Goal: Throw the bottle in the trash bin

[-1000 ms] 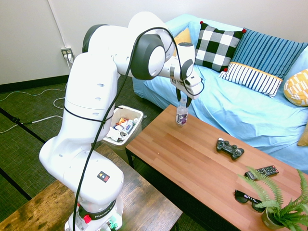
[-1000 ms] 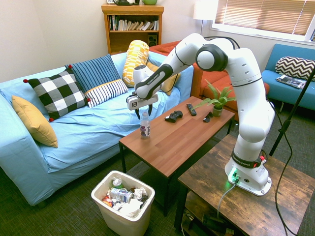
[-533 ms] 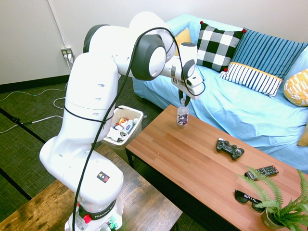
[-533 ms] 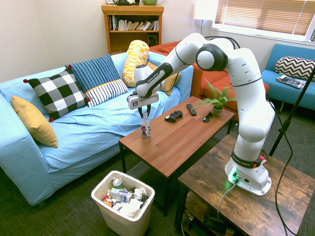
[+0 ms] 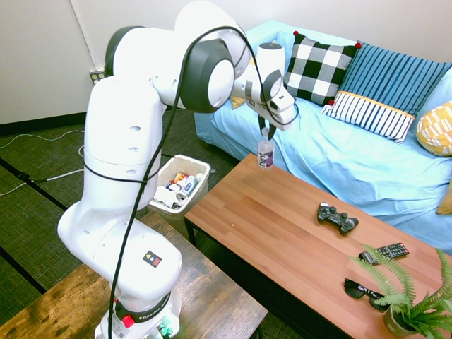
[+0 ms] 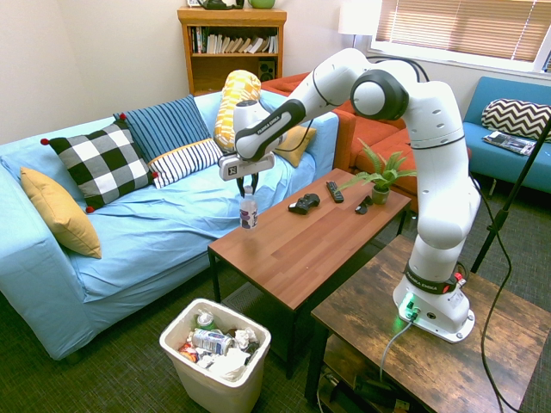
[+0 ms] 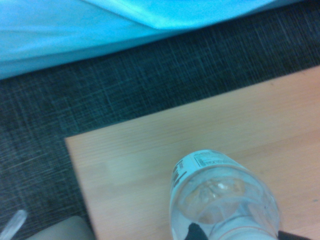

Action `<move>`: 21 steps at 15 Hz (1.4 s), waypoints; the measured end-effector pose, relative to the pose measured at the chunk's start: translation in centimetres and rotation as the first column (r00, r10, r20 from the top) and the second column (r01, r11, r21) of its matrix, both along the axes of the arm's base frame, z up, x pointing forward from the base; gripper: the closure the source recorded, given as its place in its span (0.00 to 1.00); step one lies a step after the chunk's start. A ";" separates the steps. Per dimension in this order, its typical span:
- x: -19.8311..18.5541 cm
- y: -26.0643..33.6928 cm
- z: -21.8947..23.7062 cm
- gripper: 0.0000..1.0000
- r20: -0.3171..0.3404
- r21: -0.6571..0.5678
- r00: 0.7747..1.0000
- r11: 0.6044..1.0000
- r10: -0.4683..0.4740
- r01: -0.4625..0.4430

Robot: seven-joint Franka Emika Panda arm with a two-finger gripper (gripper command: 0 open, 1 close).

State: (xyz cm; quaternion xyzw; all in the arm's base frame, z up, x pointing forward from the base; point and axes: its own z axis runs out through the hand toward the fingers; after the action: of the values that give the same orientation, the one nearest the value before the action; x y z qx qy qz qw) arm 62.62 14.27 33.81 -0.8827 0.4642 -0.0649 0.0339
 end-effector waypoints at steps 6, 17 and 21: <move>-10.0 19.7 4.4 1.00 0.040 -0.058 0.974 0.974 0.223 -0.220; -17.9 29.8 -6.7 0.00 -0.100 -0.137 0.924 0.914 0.370 -0.381; -17.5 29.3 -7.5 0.00 -0.110 -0.140 0.926 0.917 0.360 -0.373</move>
State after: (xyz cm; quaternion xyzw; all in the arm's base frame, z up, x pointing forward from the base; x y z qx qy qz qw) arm 45.09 43.59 26.26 -0.9558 0.2849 -0.0576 -0.0438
